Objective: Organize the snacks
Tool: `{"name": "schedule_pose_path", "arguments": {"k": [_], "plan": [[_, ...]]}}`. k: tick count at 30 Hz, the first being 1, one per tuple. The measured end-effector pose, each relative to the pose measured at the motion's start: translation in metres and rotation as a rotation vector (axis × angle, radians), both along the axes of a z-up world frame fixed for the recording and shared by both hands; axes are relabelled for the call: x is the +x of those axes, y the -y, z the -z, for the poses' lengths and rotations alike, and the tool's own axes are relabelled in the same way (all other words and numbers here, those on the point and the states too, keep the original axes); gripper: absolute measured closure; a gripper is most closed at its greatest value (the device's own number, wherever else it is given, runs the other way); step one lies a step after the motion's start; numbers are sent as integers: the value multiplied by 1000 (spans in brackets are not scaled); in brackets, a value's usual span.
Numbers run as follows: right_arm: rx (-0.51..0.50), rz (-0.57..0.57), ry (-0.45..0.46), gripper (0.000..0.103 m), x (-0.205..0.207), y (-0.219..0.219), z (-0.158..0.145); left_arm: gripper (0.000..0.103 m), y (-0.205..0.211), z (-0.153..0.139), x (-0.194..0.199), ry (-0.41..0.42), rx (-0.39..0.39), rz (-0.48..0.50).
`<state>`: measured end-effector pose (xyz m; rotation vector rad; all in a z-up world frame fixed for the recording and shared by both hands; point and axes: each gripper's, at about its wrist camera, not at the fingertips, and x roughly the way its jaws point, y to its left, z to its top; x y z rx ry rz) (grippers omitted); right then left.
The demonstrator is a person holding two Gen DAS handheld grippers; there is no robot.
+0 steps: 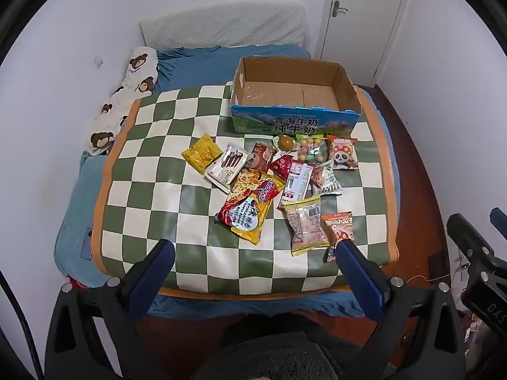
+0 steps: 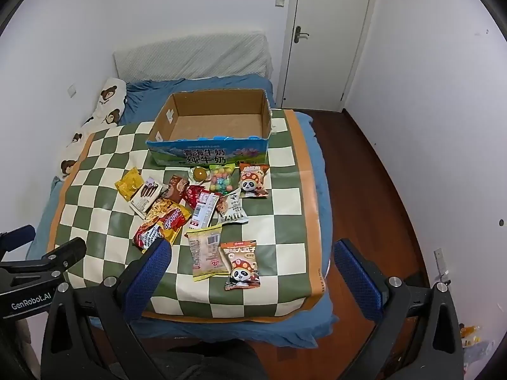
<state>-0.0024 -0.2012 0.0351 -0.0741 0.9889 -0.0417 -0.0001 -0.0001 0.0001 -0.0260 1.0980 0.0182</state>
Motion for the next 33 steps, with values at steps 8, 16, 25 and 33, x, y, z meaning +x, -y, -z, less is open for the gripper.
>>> {"name": "schedule_pose_path", "arguments": {"k": [8,16,25,33], "plan": [[3,2,-11,0,-2,5,-2,0,1,0,0,-10,1,3],[0,9,7,0,-6,4,-1,0,4,0,0,-6,-3,-5],[-15,4,7,0,-5,5,-6,0,1,-4,-1,-2,-6,0],[-9,-6,11,0,-1,6,-8,0,1,-4,-1,1,-9,-1]]}}
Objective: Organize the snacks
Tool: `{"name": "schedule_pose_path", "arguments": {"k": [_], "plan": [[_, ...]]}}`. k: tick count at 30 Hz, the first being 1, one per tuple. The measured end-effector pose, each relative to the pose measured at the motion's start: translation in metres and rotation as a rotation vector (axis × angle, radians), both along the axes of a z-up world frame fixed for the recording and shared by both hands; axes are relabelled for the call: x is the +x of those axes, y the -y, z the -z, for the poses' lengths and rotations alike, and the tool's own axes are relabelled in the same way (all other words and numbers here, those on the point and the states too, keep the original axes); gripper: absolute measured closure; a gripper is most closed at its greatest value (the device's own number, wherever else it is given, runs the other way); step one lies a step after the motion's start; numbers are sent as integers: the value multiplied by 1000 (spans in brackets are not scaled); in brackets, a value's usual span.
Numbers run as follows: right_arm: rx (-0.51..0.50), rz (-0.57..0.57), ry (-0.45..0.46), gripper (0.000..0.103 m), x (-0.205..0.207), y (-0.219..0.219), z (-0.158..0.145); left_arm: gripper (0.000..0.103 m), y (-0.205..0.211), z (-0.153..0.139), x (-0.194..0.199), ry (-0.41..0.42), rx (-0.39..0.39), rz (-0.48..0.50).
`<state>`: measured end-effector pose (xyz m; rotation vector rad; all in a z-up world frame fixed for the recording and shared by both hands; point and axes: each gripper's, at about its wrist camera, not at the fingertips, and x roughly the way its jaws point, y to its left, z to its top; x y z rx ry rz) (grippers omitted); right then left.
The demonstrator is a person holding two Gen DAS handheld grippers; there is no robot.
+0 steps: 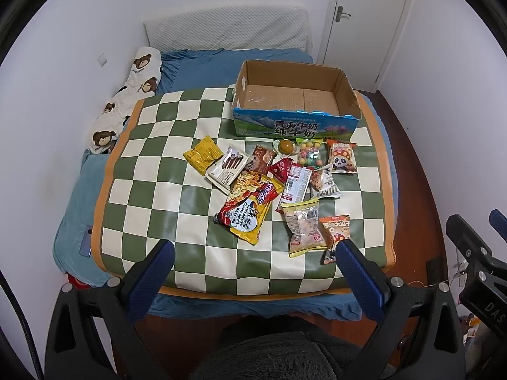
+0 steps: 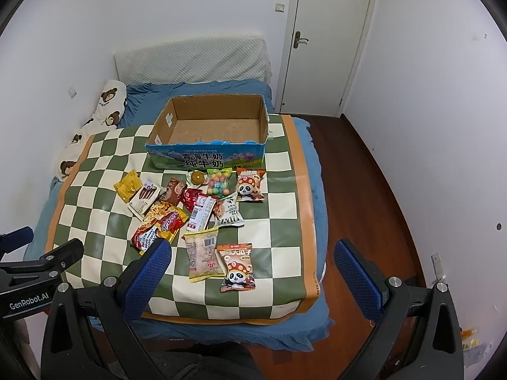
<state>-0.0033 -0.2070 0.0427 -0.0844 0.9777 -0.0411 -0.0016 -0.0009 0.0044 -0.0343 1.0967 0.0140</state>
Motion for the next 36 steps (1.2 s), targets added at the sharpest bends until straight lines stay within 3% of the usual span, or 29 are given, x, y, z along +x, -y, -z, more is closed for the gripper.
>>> {"name": "schedule_pose_path", "arguments": {"k": [36], "plan": [[1,1,3,0,-2,-1,2,0,0,1,-1,2,0,-2]]}}
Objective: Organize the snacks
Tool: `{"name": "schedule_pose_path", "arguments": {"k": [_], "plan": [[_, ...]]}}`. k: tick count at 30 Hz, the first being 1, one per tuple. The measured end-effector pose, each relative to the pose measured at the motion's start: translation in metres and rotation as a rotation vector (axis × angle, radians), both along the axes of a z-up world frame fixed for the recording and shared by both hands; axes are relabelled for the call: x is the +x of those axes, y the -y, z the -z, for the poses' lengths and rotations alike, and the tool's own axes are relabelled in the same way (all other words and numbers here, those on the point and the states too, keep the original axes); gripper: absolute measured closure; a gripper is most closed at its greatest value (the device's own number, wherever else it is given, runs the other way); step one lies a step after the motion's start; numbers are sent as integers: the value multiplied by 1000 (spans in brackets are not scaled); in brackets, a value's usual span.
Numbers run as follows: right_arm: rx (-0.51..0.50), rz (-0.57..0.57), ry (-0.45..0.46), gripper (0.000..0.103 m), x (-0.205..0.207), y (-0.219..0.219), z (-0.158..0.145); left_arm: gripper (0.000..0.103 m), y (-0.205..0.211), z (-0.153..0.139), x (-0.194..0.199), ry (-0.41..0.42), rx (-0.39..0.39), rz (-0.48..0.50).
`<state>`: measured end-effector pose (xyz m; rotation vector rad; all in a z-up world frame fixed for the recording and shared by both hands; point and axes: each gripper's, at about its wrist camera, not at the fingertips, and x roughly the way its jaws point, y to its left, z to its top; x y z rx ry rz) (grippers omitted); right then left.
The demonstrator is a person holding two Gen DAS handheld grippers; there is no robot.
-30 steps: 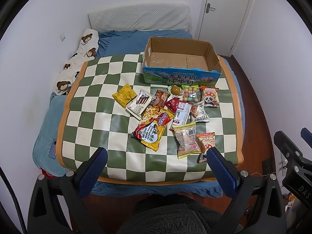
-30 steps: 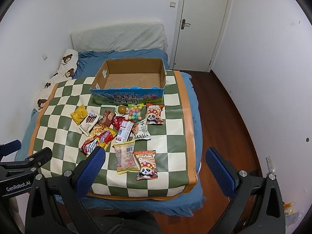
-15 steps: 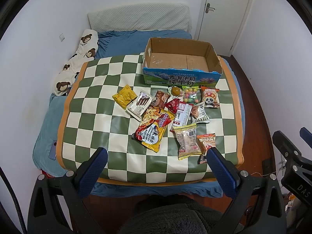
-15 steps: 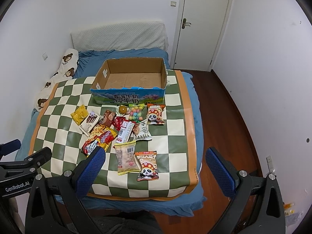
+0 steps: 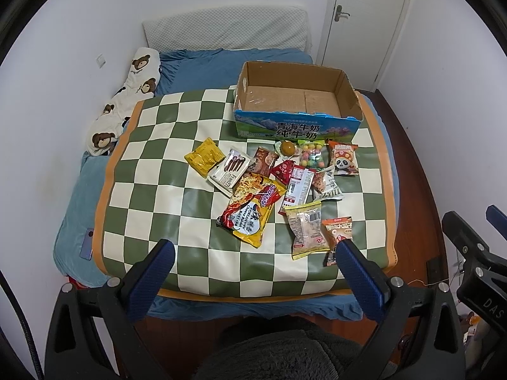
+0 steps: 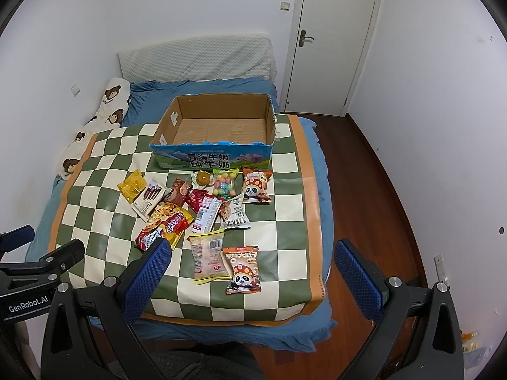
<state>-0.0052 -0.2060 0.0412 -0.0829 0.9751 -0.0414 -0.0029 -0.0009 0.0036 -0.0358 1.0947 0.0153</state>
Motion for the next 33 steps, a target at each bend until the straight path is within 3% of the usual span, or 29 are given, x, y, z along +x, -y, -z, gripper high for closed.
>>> {"name": "schedule_pose_path", "arguments": {"k": [24,27,33], "plan": [[23,-11,-21,0,-1,-17,5,0,0,-11,0,-3,-6,-3],[28,-9,-25,0,0,-17,7,0,-18,-15,14,-11,-12,-17],[96,-5,-82,0,11,-17,30,0,-42,35,43,-63,-17,-78]]}}
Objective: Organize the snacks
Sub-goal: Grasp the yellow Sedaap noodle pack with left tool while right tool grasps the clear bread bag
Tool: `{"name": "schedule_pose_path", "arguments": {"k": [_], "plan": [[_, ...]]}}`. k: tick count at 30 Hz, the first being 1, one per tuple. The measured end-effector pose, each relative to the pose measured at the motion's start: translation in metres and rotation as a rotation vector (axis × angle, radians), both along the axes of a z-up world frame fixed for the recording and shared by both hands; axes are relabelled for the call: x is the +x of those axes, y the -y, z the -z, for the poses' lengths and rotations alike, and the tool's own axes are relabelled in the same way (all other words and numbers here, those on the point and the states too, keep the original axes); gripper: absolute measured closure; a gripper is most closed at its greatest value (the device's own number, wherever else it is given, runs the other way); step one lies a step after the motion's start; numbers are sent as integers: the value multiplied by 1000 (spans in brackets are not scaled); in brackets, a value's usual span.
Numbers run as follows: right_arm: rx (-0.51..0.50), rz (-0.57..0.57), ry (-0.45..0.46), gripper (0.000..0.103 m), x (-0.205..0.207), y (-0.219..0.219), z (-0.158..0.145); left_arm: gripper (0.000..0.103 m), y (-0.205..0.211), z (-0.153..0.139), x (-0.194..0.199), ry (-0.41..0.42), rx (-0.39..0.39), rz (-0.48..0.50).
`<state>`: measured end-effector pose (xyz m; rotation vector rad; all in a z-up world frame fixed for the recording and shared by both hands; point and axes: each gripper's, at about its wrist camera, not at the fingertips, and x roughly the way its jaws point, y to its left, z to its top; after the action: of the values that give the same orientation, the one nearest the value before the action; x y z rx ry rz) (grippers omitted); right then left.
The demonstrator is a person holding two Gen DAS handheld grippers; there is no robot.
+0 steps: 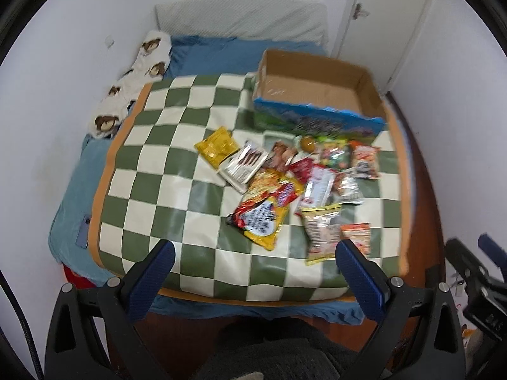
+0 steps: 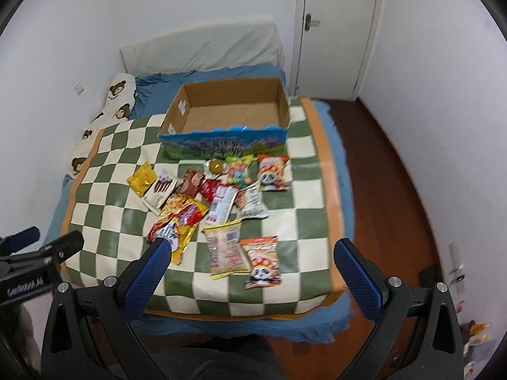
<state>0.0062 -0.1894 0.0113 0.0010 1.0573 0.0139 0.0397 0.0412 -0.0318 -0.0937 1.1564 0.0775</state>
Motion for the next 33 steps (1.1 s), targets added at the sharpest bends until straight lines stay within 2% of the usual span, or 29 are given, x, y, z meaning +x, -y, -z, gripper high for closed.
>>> {"name": "schedule_pose_path", "arguments": {"k": [3,8,12,16,18,20,22,23,27,31,33], "plan": [[60,-3,-77,0,17,-2,33,0,-9,33,24,-47,31,-3],[108,11,-220,0,61,-5,120,0,-12,97,72,-139,49,44],[107,9,-315,0,85,-7,192,0,4,150,114,-223,31,138],[128,1,-383,0,102,-9,252,0,34,214,147,-357,43,272],[121,-5,-400,0,106,-13,273,0,44,239,157,-387,71,315],[135,-18,-412,1,107,-19,288,7,52,261,164,-412,90,351],[133,-41,-411,1,109,-27,298,23,55,274,167,-401,119,353],[125,-56,-407,1,110,-32,302,24,54,277,166,-365,145,346],[71,-122,-400,4,112,-48,317,29,46,273,152,-312,120,314],[39,-153,-410,6,119,-63,330,30,21,273,122,-345,59,205],[28,-162,-412,15,123,-69,336,30,9,277,107,-372,30,155]]}}
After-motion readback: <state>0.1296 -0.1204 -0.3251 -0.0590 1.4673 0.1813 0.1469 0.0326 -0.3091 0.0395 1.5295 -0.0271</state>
